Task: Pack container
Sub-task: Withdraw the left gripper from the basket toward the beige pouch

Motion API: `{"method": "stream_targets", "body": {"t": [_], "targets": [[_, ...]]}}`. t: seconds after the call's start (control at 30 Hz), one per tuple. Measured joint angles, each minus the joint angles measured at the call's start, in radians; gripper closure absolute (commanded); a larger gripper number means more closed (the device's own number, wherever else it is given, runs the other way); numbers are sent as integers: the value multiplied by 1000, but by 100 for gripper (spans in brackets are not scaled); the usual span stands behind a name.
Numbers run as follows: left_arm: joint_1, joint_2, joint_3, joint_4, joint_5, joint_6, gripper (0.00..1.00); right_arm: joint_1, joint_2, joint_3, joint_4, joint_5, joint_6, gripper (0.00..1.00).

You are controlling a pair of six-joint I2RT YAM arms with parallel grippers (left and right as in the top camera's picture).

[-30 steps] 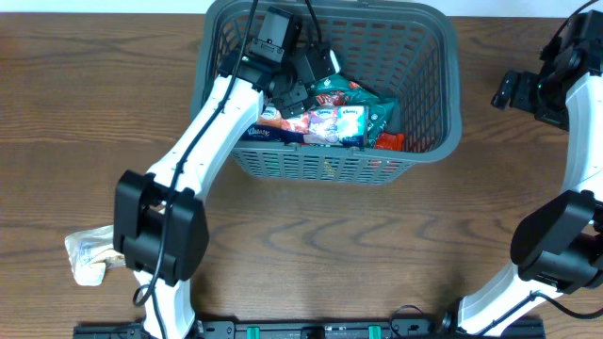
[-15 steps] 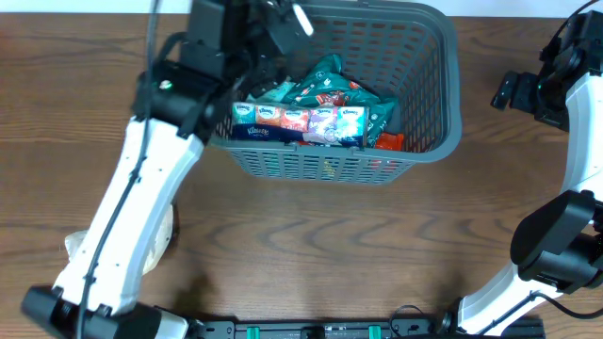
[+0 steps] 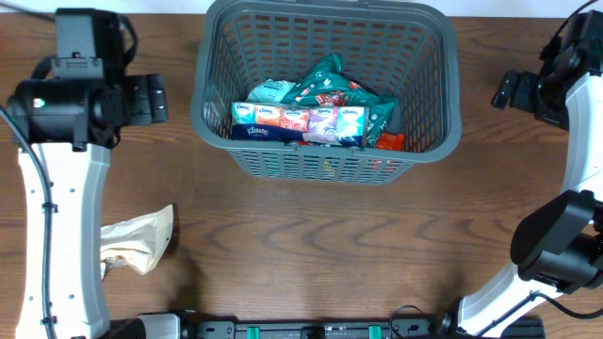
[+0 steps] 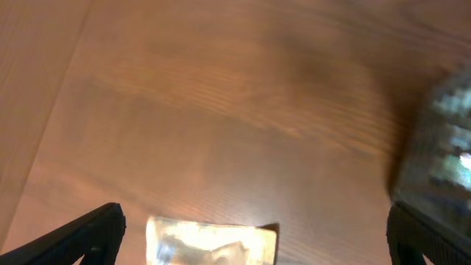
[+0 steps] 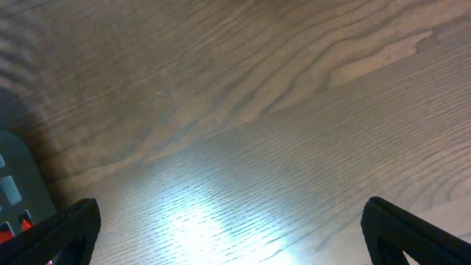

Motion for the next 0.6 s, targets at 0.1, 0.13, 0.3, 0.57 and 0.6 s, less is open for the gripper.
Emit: {"method": "stream_targets", "body": {"t": [0.1,0.13,0.3,0.57,0.6], "targets": [[26,-14,-41,-16,-43,-155,2,0,0,0,2,0,0,1],[33,-28,-73,-19,-55,-230,1,0,0,0,1,0,0,1],[40,-127,-296,-18,-97,-607,2,0,0,0,2,0,0,1],[58,-287,-663,-20,-126,-1197,2,0,0,0,1,0,0,1],[58,-308,-692,-19,-125,-1258,2,0,0,0,-1,0,0,1]]}}
